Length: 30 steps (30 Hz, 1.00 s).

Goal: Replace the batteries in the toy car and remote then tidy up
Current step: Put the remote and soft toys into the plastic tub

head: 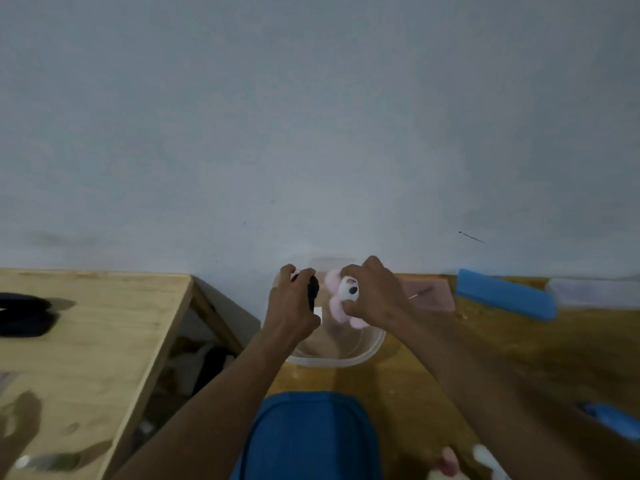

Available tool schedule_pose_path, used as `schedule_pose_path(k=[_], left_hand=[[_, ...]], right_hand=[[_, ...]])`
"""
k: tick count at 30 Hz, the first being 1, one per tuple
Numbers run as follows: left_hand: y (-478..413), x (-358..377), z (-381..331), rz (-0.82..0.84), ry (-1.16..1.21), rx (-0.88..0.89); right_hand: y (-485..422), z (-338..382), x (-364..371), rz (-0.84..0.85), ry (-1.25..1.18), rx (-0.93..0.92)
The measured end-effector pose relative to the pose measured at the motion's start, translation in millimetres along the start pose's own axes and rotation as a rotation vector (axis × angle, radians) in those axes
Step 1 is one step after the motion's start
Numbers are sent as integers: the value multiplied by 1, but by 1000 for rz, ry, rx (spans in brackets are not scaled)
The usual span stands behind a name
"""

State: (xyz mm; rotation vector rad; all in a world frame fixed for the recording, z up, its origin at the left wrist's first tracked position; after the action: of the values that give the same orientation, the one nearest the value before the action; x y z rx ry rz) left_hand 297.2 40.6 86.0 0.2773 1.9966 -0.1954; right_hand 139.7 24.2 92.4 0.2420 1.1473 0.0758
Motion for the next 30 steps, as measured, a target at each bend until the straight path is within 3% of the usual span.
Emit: schedule_pose_path(k=[4,11,21,30], left_hand=[[-13,17,21,38,46,33],[-38,44,42,98,113,22],[-61,67,59,163,126,-23],[-64,74,69,148,135,10]], right_hand=[[-15,9,26,64,133,0],[-48,13,55,122,164,91],[-71,3,76,137,126,129],[-75,-2,81,94,255,84]])
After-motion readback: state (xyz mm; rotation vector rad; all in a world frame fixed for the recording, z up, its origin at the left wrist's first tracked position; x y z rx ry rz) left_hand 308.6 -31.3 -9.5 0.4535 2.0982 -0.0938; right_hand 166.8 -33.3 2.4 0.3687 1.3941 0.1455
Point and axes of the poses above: each hand's wrist, its own y-axis away from the middle knuckle, its own x-axis out of the palm, z = x × y, the point moved 3 cm from there along -y, towards the middle knuckle, and after that the axes turned 13 degrees about x, right-handed, at the moved point
